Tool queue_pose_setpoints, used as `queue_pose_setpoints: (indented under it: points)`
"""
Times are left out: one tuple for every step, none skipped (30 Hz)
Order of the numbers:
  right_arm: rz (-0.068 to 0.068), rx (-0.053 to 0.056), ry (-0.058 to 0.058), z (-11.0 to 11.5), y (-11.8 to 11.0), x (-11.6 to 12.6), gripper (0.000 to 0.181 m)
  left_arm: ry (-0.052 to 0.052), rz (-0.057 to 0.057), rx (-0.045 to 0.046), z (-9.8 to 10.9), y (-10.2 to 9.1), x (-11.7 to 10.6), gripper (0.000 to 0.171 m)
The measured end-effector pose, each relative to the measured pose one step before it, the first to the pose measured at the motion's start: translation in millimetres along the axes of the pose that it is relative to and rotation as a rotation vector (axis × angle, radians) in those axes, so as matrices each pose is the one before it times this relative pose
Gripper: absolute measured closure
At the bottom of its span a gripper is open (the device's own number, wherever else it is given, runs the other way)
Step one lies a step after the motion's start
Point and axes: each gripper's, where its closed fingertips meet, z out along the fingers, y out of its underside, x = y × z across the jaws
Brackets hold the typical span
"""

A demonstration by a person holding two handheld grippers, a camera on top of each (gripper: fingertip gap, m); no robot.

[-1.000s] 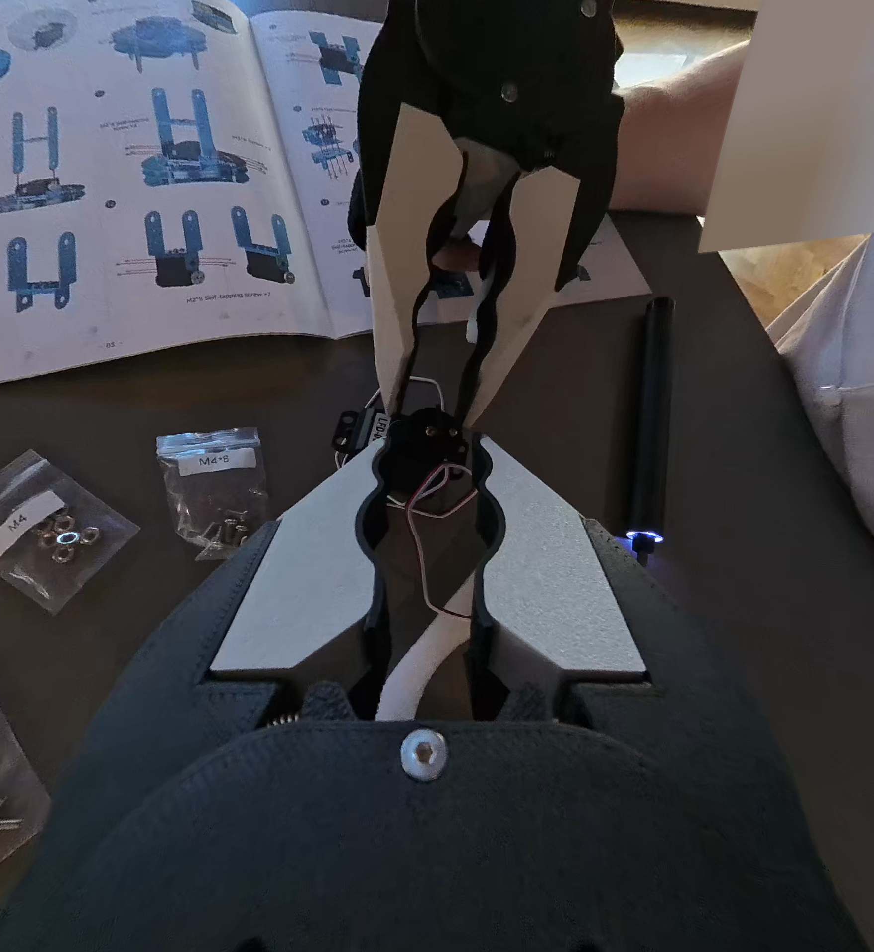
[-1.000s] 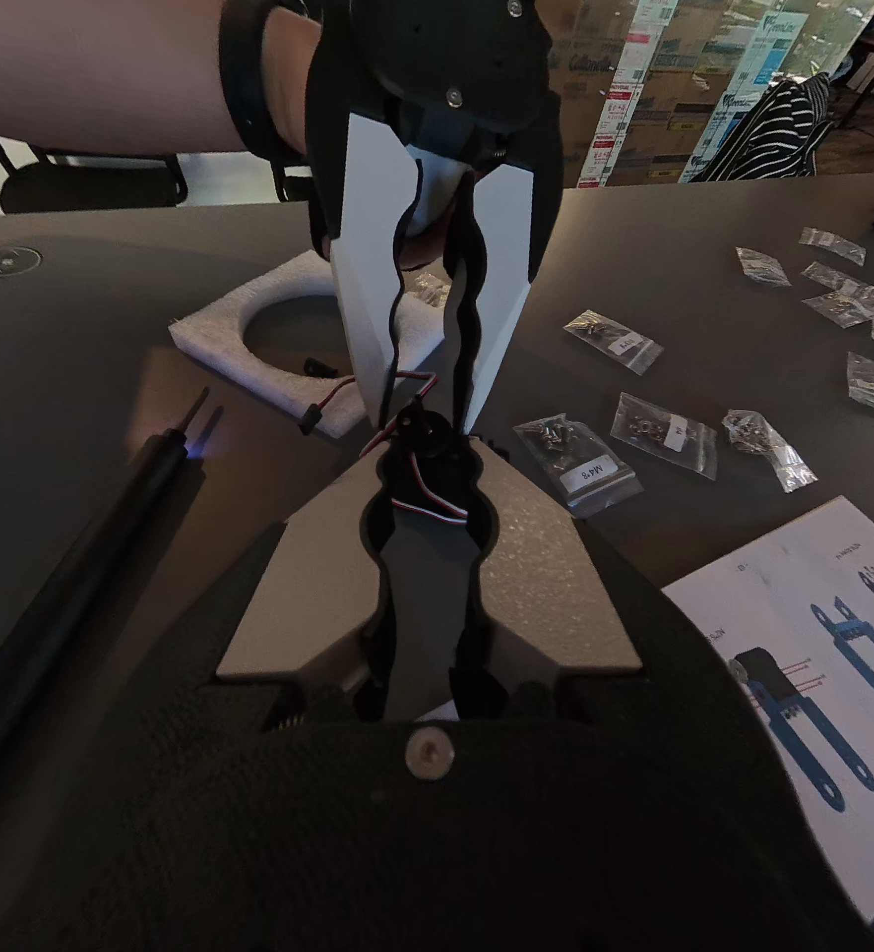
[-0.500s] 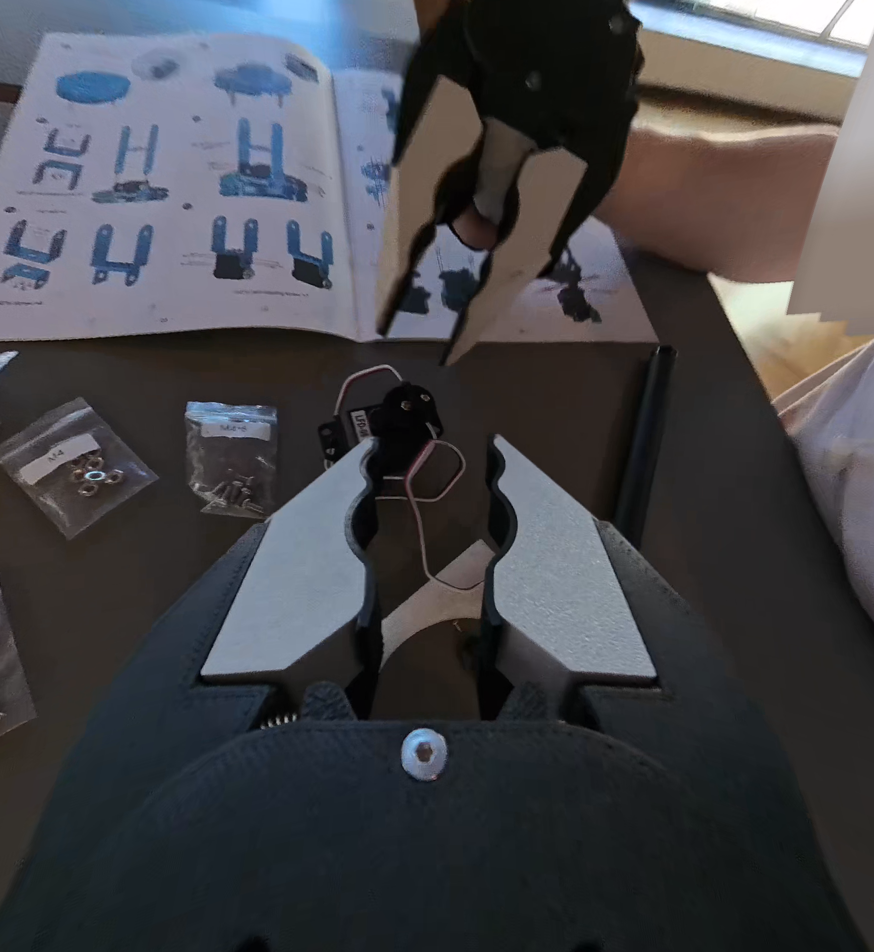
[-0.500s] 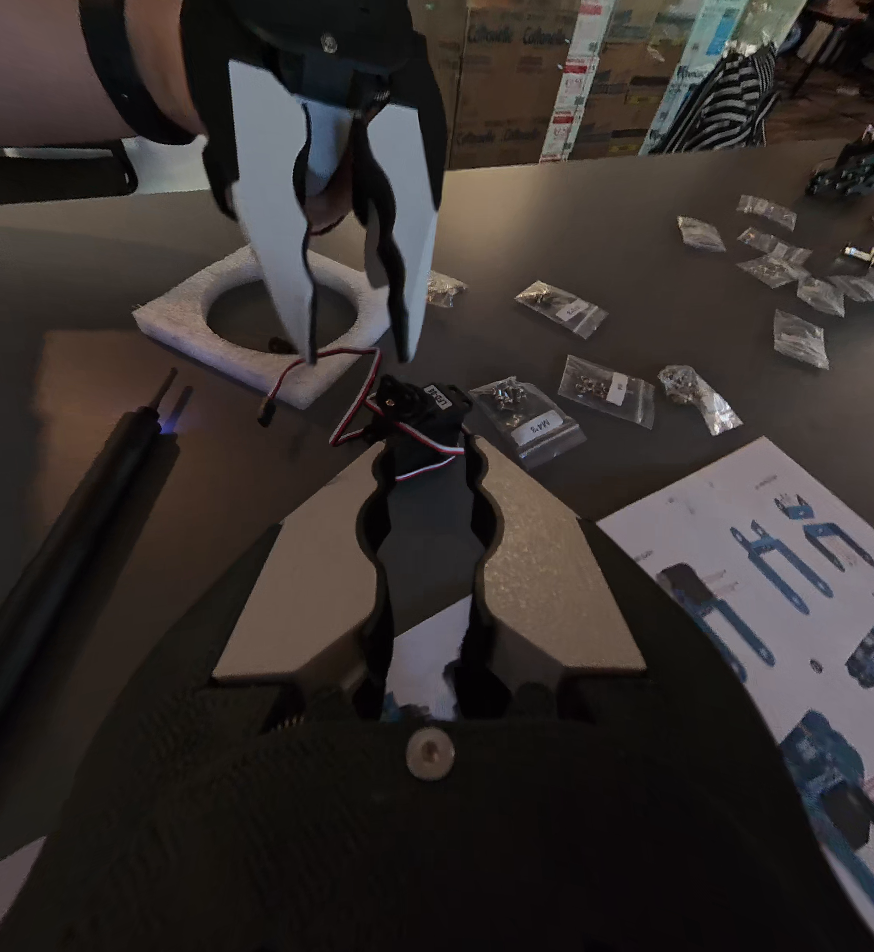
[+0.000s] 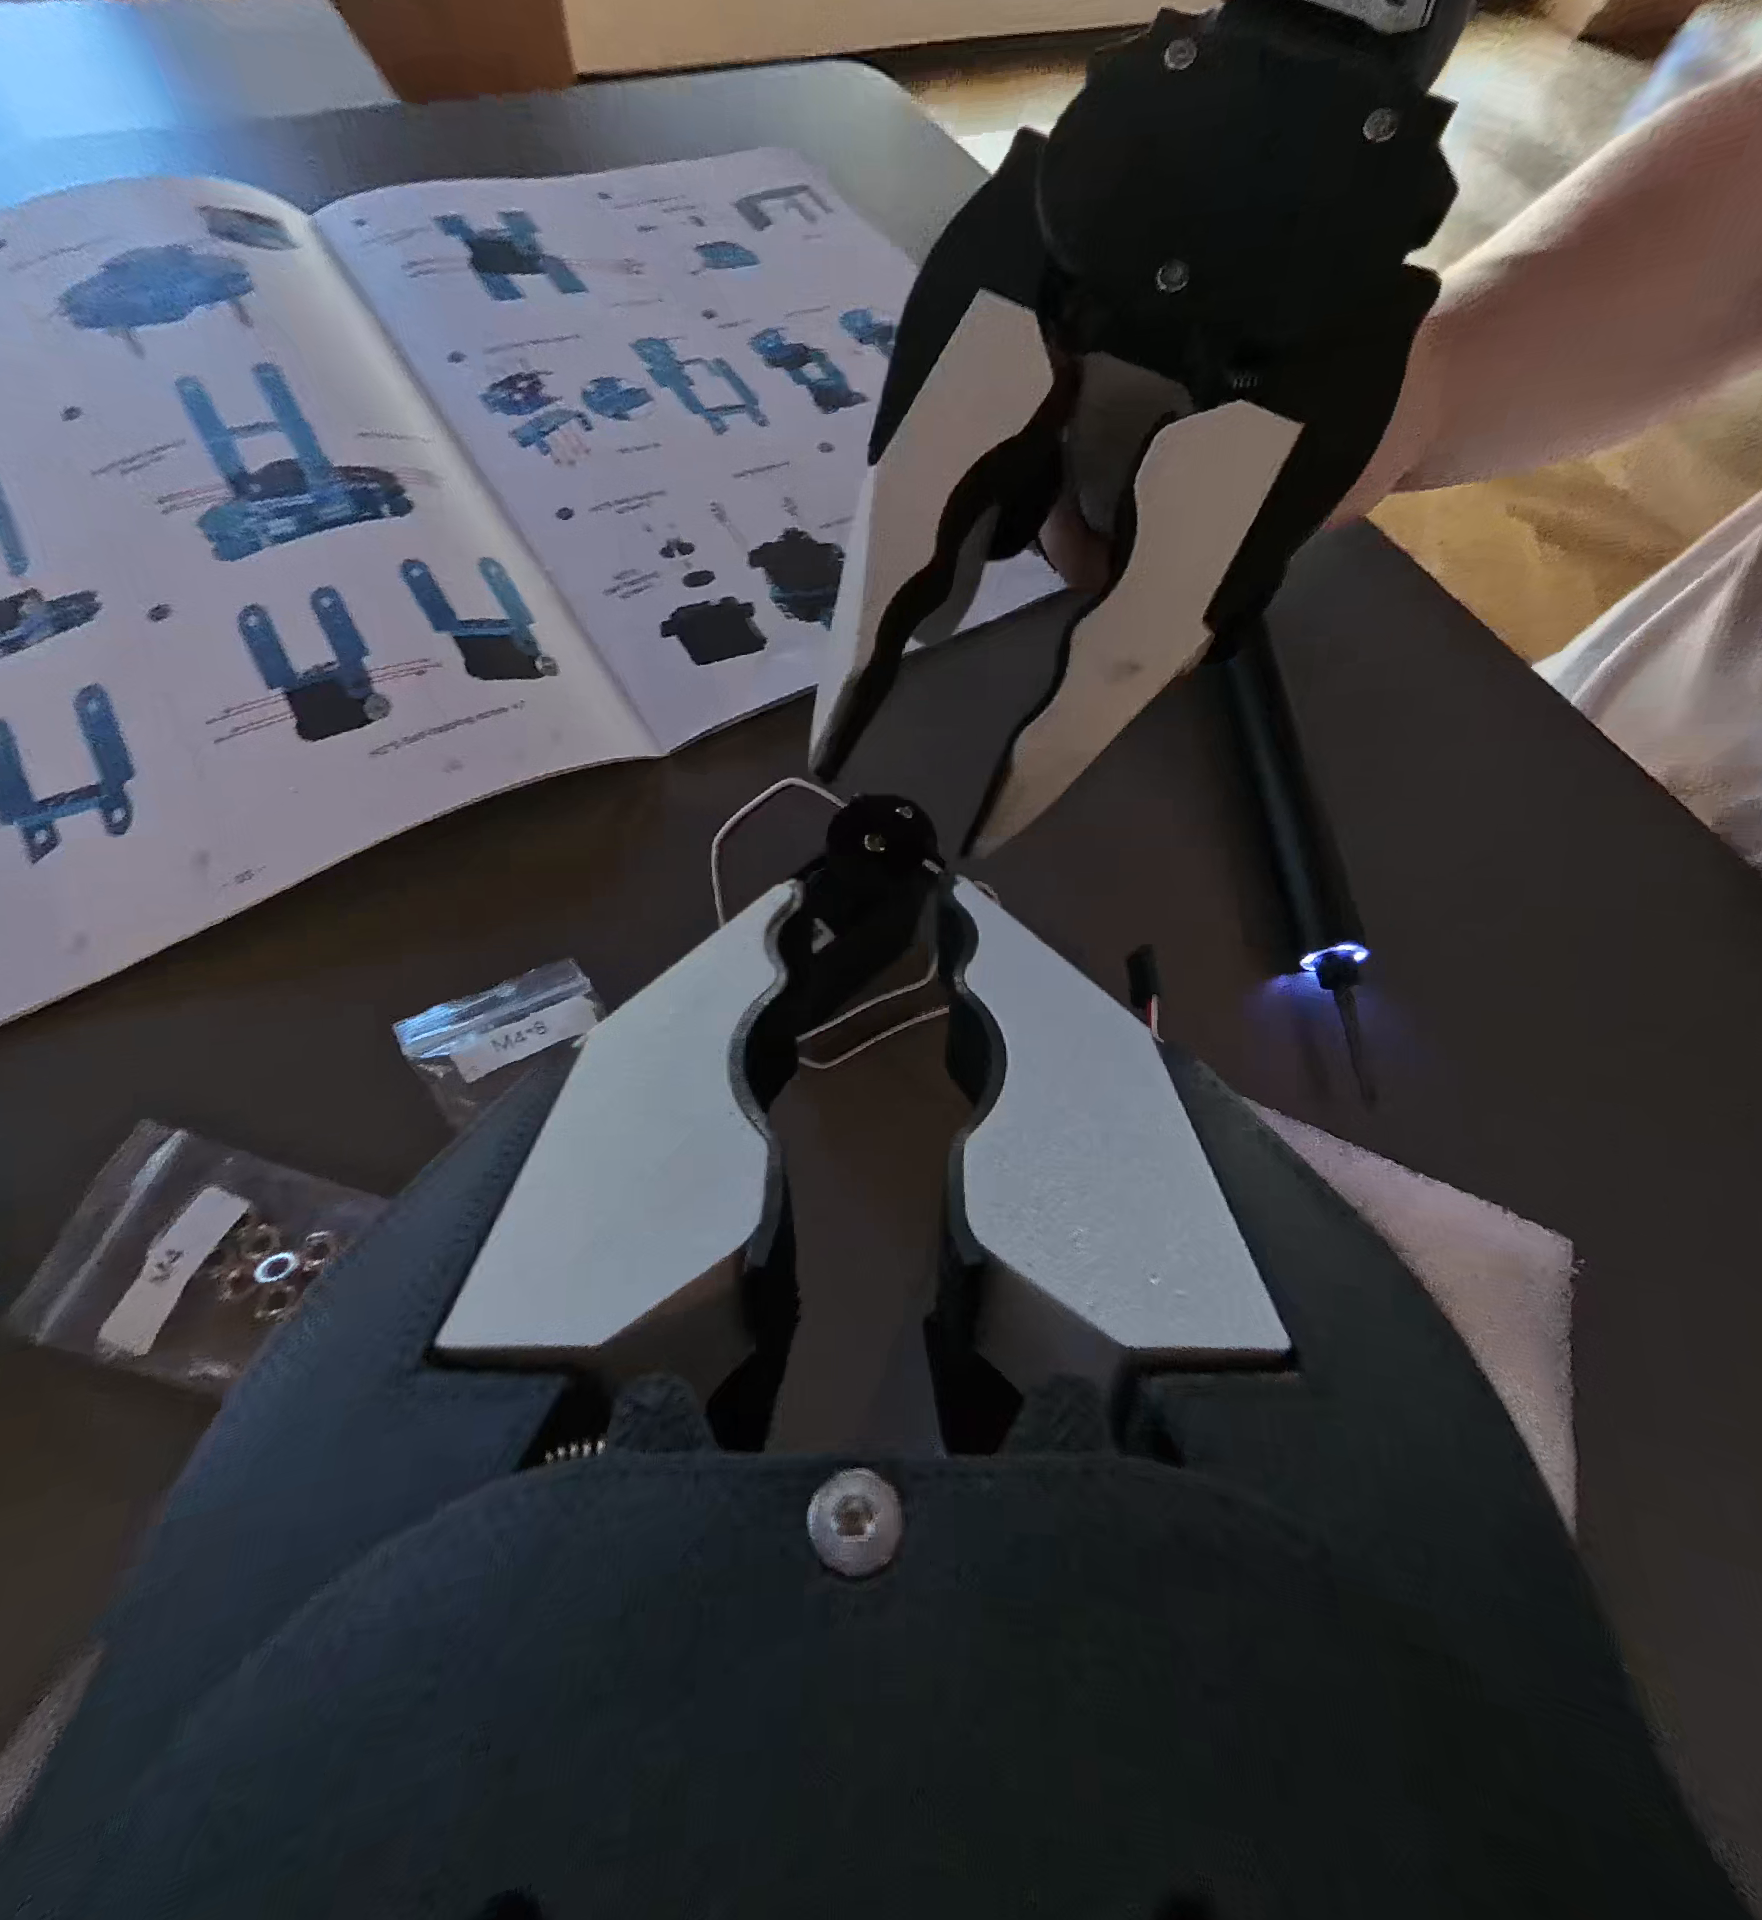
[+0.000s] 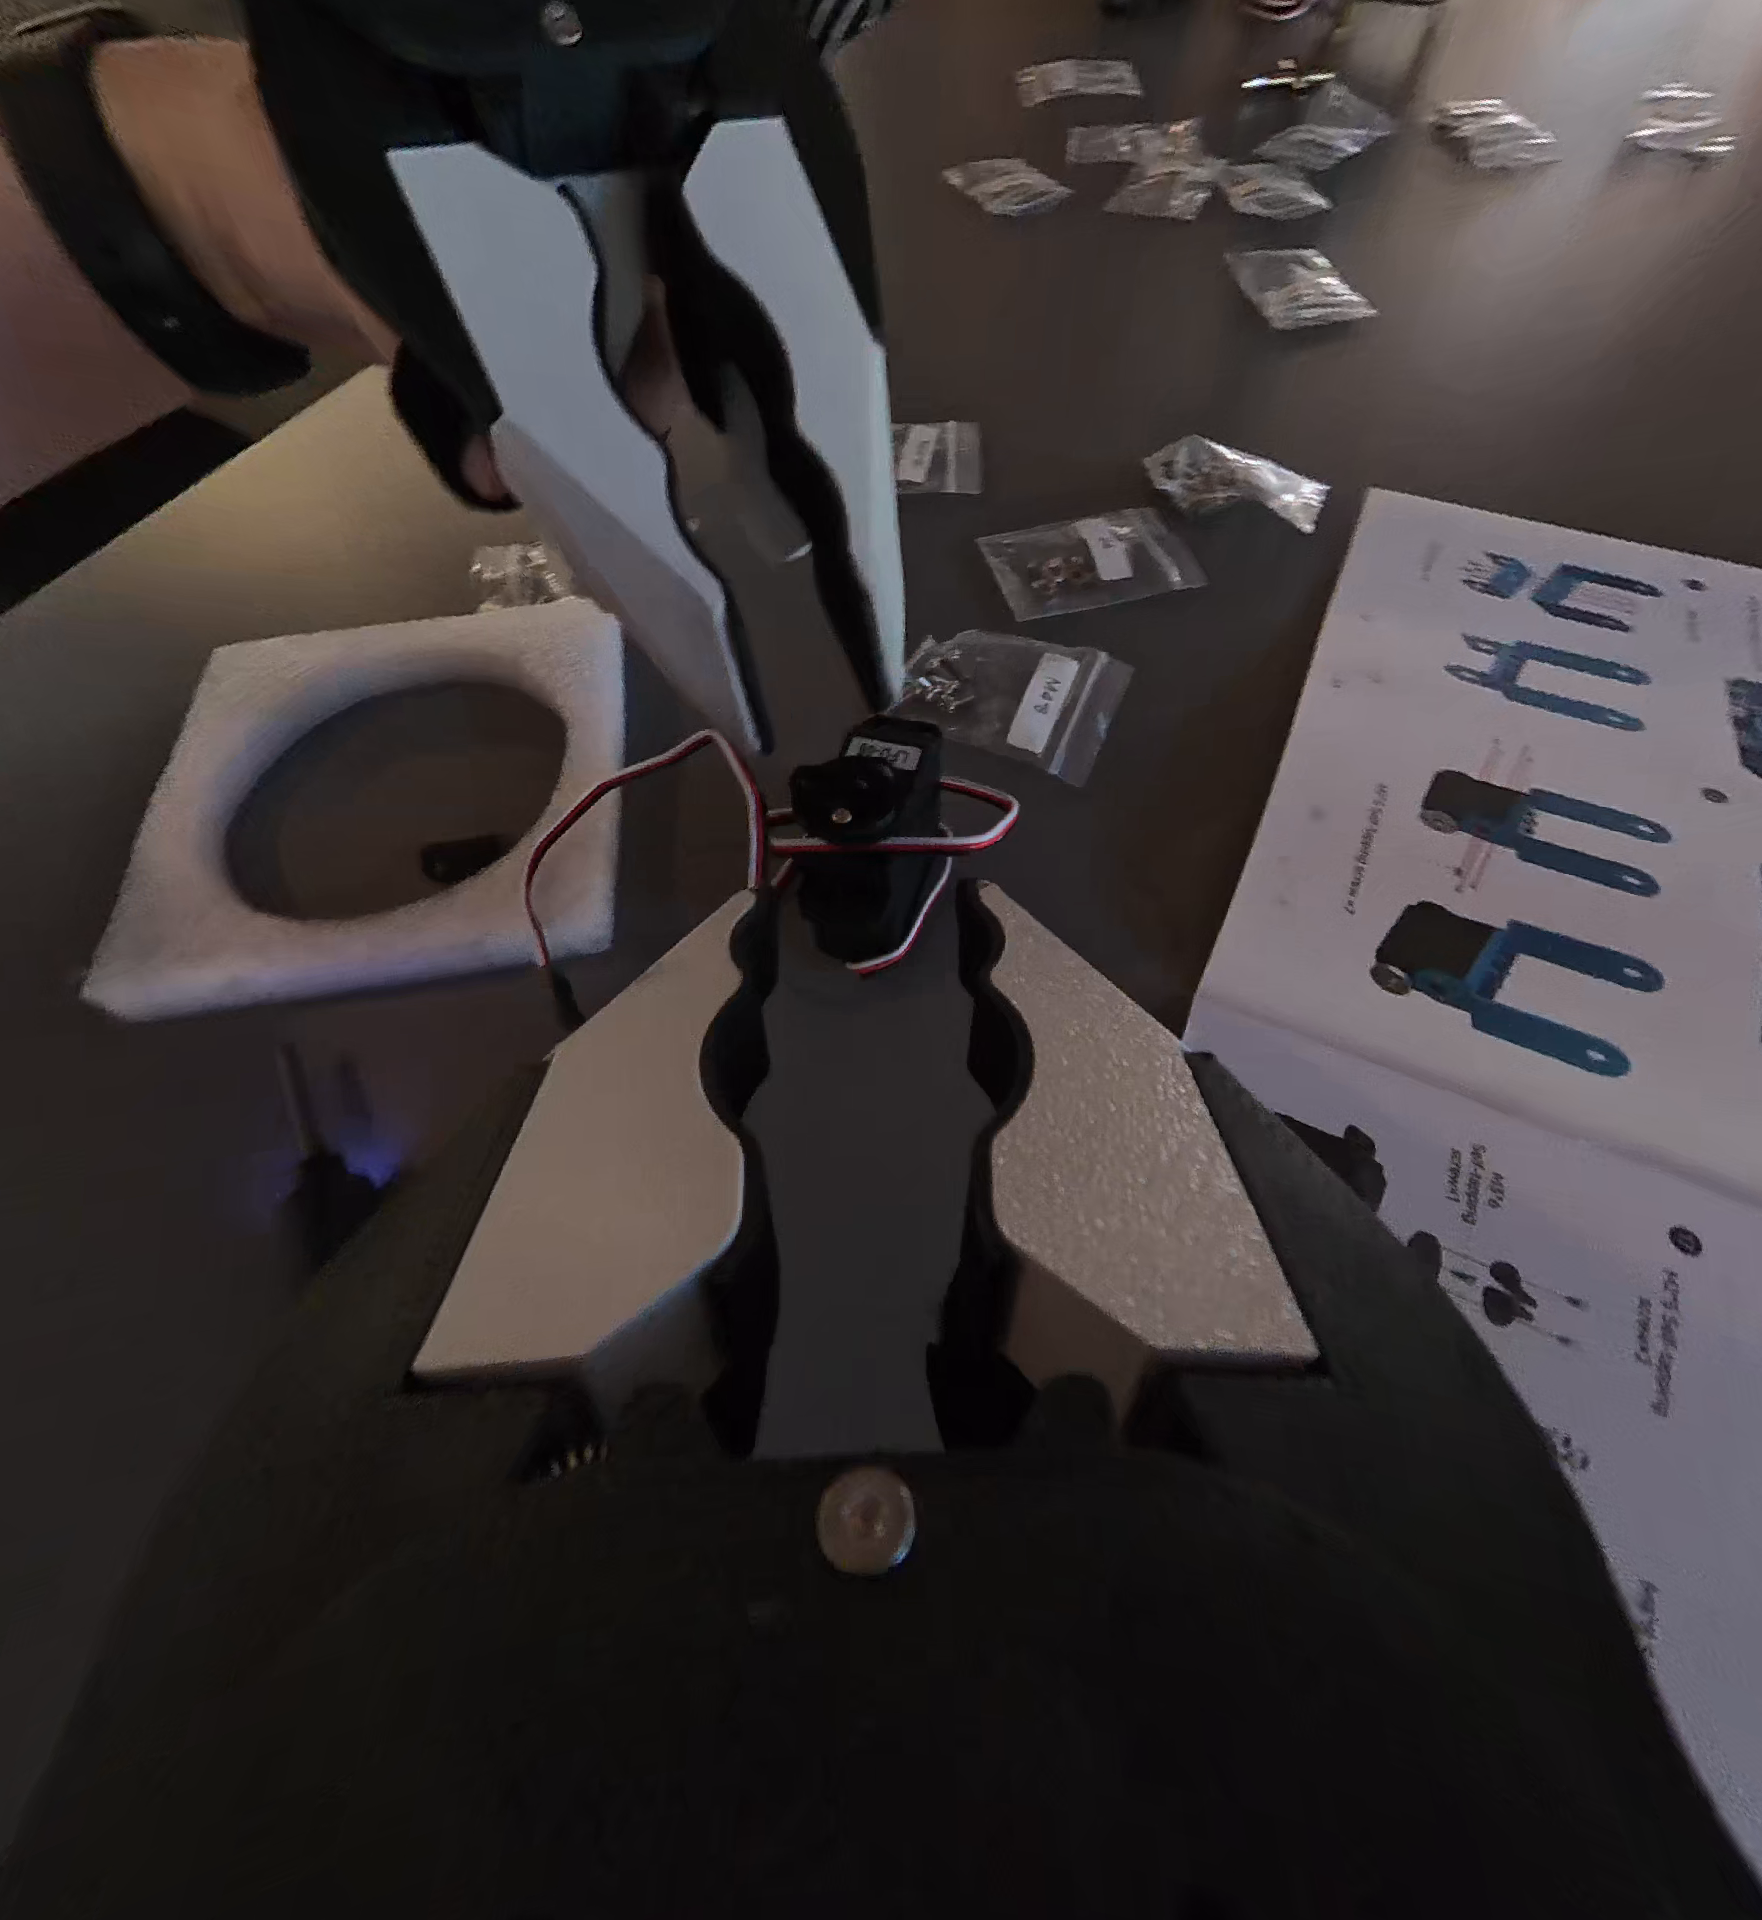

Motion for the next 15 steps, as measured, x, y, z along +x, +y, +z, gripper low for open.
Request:
queue_pose_setpoints:
  points:
    - [0.0077,-0.0025,0.0316,1.82,0.21,1.10,0.148,0.0115,0.0068,0.00752,1.74,1.86,1.02,0.150]
    - [0.0045,-0.0048,0.0218,1.86,0.38,0.08,0.150,0.0014,0.0033,0.00271,1.78,3.03,-0.75,0.150]
    - [0.0014,-0.0028,0.0209,1.46,0.26,0.05,0.151,0.0043,-0.0023,0.01291,1.47,1.46,-0.32,0.150]
    - [-0.0042,-0.0037,0.0124,1.43,0.57,-1.17,0.151,0.0086,-0.0079,0.01924,0.88,-0.03,0.70,0.151]
    - [-0.0035,-0.0091,0.0154,1.22,1.07,-0.75,0.152,-0.0008,-0.0113,0.01696,0.25,-0.32,-0.56,0.154]
    - [-0.0035,-0.0015,0.0231,0.92,0.18,0.67,0.152,-0.0035,-0.0104,0.01453,-0.18,-0.28,-0.67,0.155]
    - [-0.0030,0.0029,0.0149,0.74,-0.53,0.01,0.153,0.0008,-0.0073,0.01121,-0.34,0.15,0.56,0.155]
    - [-0.0006,-0.0062,0.0044,0.96,0.39,-0.55,0.156,-0.0002,-0.0050,0.00849,-0.44,0.33,0.74,0.154]
    - [0.0009,-0.0115,0.0030,0.70,0.96,0.53,0.156,-0.0014,-0.0035,0.00525,-0.41,0.31,1.14,0.154]
    - [0.0028,-0.0106,0.0011,0.50,0.88,1.18,0.157,0.0036,-0.0020,0.00171,-0.35,0.40,2.17,0.154]
    - [-0.0088,-0.0154,-0.0331,0.82,1.67,-3.05,0.163,0.0053,-0.0015,-0.00091,0.03,0.47,2.88,0.153]
    - [-0.0130,-0.0319,-0.0337,1.11,4.52,-1.84,0.162,0.0004,-0.0020,-0.00178,0.30,0.27,2.50,0.152]
    - [-0.0106,-0.0363,-0.0184,0.61,5.13,1.75,0.162,-0.0014,-0.0021,-0.00135,0.69,-0.07,2.32,0.150]
    - [-0.0162,-0.0166,-0.0249,0.27,2.36,1.34,0.162,-0.0032,0.0001,-0.00071,0.82,-0.15,2.17,0.149]
    - [-0.0291,-0.0029,-0.0382,-0.08,0.45,-0.09,0.162,-0.0083,0.0024,-0.00105,0.57,-0.17,1.00,0.149]
